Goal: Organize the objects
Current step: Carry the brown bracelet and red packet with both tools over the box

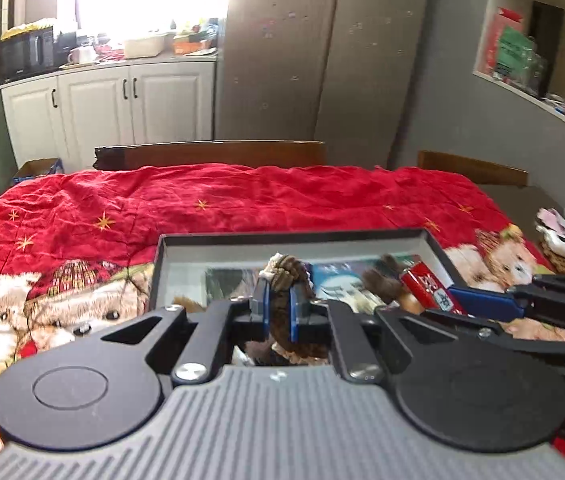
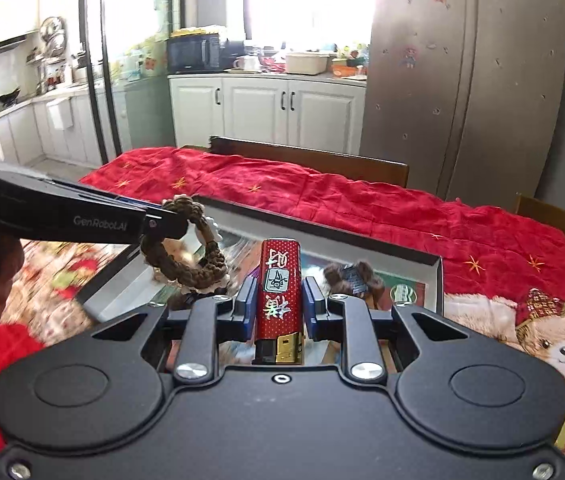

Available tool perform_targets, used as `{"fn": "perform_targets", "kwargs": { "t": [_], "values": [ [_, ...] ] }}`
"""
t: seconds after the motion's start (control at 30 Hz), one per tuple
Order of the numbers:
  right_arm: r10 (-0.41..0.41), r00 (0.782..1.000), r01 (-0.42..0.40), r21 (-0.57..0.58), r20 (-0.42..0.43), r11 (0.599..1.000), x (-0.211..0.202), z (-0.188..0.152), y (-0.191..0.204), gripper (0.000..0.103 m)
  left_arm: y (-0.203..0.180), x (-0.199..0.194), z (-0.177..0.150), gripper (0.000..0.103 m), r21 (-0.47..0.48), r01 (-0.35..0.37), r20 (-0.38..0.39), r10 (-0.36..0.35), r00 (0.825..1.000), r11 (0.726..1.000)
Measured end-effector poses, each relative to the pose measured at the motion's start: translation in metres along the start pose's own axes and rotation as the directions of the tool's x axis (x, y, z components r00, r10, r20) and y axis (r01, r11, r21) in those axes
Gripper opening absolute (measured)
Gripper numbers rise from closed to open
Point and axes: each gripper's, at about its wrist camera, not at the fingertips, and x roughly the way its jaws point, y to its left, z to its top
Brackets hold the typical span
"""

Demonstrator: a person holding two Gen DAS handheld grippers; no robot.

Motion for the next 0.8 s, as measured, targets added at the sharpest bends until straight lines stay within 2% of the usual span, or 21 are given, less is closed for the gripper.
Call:
{"fn": "perform_targets", "kwargs": {
  "t": [0.43,0.8],
  "values": [
    [-0.003,0.997,0.01,0.09,-0.074,0.996,0.088,0.011,-0.019,0.023,0.018,0.076,0.015,0.012,-0.069,-0.053,-0.072,0.048,0.996,0.996],
    [-0.015,0.993,0.027,0.1,-0.119,0.995,0.124,0.006,-0.019,0.023,0.022,0.1,0.009,0.013,-0.071,-0.066,-0.113,0.058,0.992,0.995]
  ]
}}
